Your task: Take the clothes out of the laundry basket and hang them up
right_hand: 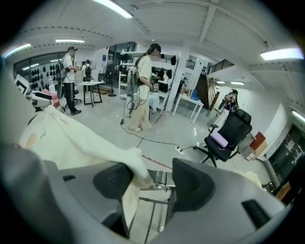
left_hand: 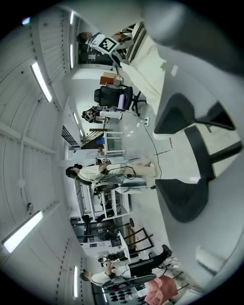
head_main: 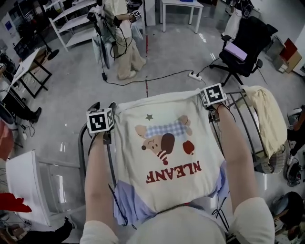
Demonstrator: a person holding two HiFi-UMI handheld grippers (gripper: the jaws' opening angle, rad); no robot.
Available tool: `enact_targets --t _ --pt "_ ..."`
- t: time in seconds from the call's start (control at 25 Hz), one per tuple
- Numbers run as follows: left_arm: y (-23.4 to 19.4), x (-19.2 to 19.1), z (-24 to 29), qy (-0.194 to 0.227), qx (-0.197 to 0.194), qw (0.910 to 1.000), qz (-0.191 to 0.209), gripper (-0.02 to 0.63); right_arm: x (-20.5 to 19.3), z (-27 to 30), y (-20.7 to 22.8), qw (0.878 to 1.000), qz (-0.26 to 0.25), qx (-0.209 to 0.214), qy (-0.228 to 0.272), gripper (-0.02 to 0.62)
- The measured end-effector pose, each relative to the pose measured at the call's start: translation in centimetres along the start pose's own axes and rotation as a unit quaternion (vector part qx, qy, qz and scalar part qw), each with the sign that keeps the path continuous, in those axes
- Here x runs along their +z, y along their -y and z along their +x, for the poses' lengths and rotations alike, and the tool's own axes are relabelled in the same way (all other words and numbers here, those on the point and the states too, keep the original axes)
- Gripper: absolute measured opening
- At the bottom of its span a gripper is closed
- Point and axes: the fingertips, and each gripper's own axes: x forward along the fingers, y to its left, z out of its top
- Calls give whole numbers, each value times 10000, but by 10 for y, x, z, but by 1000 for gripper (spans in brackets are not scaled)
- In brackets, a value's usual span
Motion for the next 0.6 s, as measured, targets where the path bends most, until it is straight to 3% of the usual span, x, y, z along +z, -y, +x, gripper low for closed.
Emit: enact_targets --t 0.2,0.6 --pt "6 -4 -26 23 46 9999 -96 282 -11 -22 -2 9995 -96 280 69 282" --pt "36 -16 -88 65 60 9996 -270 284 -28 -81 -22 9954 -373 837 278 306"
